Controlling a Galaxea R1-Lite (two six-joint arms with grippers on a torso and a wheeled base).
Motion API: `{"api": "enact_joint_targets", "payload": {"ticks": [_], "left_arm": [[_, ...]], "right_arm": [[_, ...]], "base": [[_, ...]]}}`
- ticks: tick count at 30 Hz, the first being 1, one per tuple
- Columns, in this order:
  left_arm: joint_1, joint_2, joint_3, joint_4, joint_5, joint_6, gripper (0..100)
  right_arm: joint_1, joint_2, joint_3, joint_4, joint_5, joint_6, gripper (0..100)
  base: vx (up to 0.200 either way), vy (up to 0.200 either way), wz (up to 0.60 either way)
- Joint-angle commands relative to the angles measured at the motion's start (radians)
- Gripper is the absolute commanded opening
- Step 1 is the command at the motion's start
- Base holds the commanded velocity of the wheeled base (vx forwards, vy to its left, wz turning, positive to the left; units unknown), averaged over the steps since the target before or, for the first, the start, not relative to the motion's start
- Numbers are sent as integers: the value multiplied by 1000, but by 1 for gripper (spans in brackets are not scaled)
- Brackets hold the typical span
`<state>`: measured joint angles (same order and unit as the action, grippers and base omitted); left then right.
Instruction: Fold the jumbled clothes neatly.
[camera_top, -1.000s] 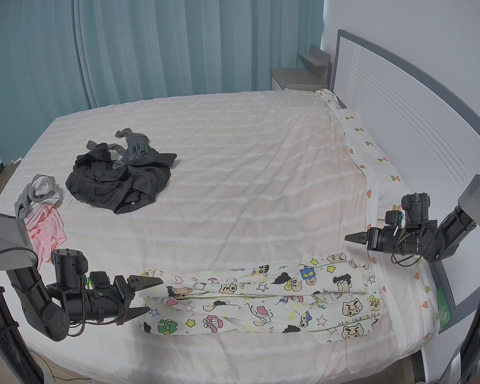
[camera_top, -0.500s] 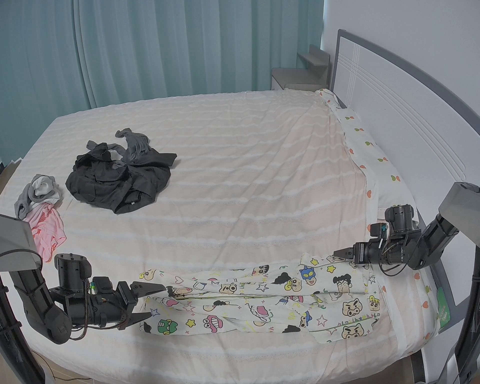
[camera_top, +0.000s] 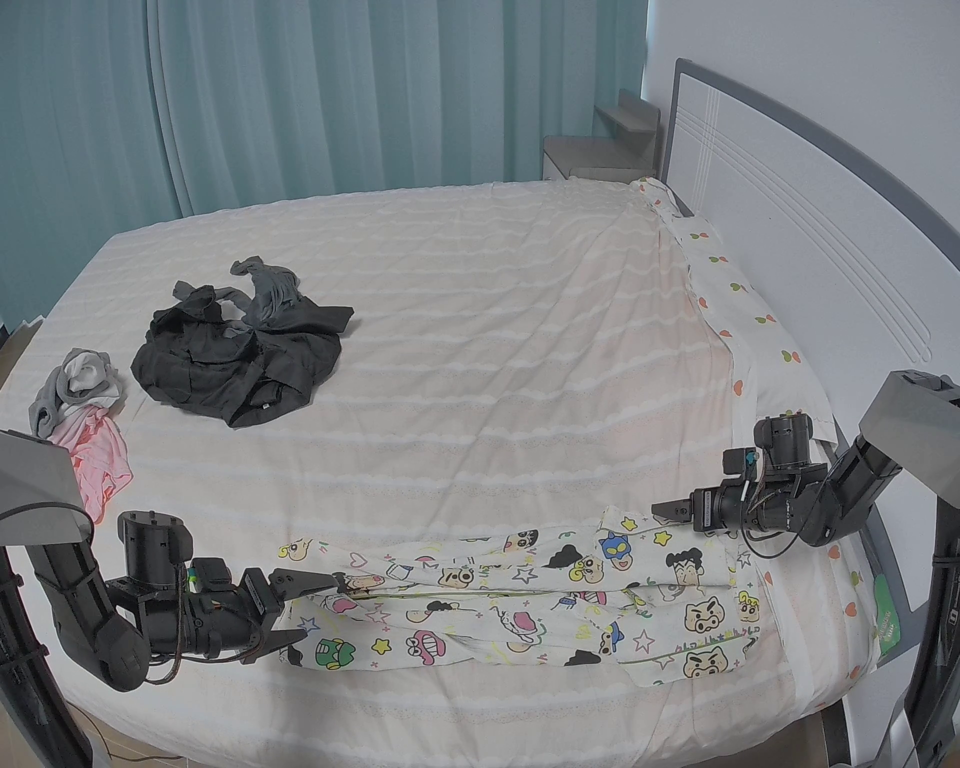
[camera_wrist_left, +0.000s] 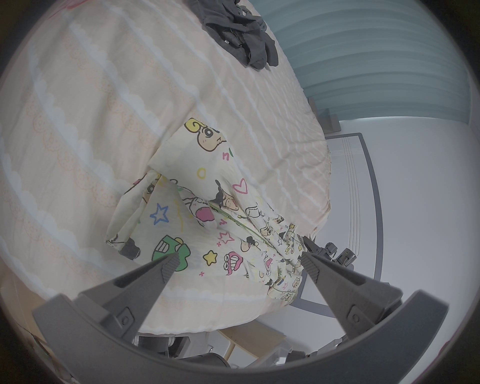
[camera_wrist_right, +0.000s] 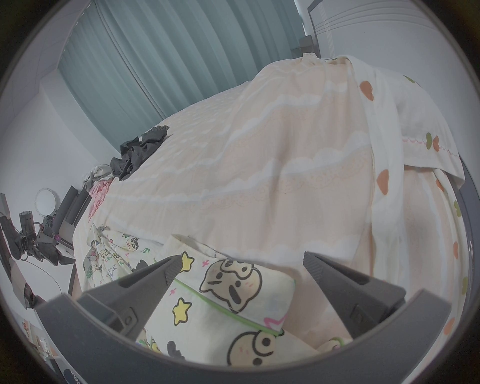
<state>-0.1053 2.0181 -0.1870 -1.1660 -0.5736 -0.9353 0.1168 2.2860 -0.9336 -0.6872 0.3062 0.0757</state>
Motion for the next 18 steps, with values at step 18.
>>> {"api": "enact_joint_targets", "payload": {"ticks": [18], "left_arm": [[-1,4,0,0,1,0,100]], "right_arm": [[4,-111,104,-15,44,-45,0]], "base": [[0,0,0]]}}
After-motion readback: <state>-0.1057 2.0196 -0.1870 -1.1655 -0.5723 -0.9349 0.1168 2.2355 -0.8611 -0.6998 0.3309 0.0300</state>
